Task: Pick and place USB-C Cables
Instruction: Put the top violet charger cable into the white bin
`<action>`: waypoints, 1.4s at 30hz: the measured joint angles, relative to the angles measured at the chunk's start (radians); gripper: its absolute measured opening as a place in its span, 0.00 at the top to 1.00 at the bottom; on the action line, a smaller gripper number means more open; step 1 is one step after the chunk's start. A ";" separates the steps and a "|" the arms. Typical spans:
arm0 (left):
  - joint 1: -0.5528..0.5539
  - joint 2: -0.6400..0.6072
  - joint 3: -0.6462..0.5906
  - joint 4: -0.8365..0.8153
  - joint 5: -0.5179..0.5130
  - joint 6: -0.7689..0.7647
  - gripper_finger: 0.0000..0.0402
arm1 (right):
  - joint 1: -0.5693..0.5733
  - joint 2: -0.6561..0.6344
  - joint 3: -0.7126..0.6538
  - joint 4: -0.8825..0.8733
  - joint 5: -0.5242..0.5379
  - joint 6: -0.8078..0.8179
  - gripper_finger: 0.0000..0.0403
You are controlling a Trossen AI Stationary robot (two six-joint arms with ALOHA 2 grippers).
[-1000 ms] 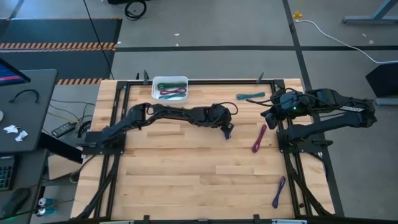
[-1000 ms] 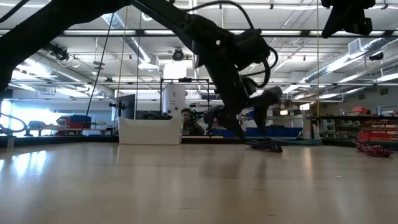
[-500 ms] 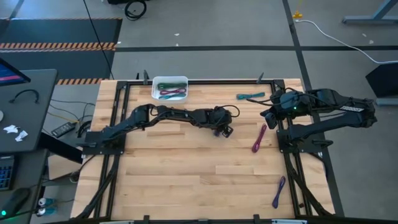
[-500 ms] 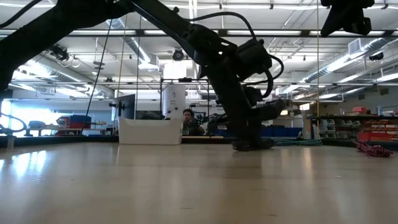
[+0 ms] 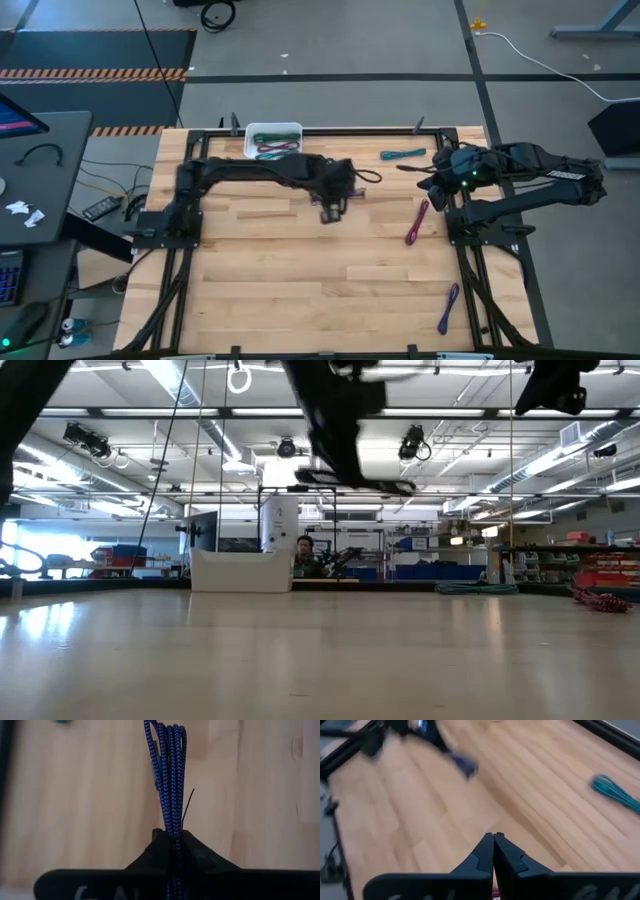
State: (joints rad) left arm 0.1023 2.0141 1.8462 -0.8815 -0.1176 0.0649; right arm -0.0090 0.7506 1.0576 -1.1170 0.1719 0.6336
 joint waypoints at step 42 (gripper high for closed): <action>0.693 -0.247 -0.727 0.470 0.096 0.893 0.90 | -0.001 0.060 -0.001 0.539 0.021 -0.154 0.98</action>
State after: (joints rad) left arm 0.7948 1.7672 1.1188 -0.4115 -0.0219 0.9578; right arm -0.0097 0.8105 1.0569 -0.5783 0.1925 0.4793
